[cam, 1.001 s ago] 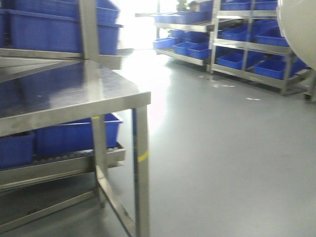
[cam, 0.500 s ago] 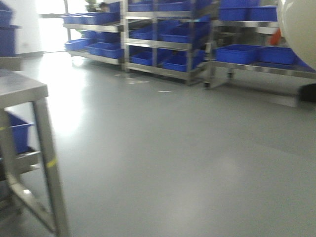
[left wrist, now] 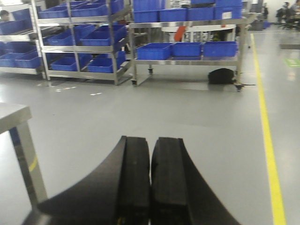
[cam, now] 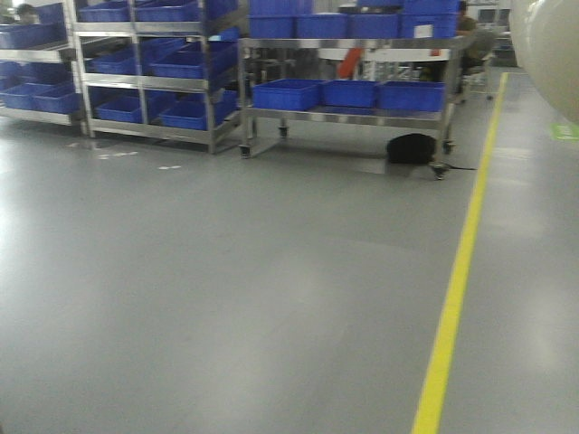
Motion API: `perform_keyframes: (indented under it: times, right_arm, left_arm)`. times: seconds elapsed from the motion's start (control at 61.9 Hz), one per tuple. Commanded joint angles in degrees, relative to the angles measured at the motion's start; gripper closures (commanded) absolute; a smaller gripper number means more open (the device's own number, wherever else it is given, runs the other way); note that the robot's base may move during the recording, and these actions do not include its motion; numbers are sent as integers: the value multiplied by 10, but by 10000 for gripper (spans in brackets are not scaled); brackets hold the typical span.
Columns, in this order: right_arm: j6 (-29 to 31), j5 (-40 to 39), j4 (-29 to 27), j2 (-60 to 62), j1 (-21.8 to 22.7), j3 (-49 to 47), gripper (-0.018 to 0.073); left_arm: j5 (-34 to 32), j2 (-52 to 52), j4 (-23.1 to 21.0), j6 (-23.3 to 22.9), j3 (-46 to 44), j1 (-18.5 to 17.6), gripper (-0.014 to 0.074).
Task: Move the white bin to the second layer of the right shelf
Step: 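Drive the base away from the table holding the bin in the right gripper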
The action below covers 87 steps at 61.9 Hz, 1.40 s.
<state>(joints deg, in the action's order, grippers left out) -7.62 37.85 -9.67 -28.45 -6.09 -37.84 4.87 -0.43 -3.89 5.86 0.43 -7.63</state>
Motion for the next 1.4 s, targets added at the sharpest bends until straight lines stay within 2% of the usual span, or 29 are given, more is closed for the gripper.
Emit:
perform_keyframes:
  times: [0.0, 1.388]
  right_arm:
    - [2, -54, -9, 0, 3, -18, 510]
    - [2, -44, -9, 17, 3, -18, 510]
  left_arm:
    - [-49, -8, -3, -1, 21, -2, 512]
    - [-49, -8, -3, -1, 21, -2, 512]
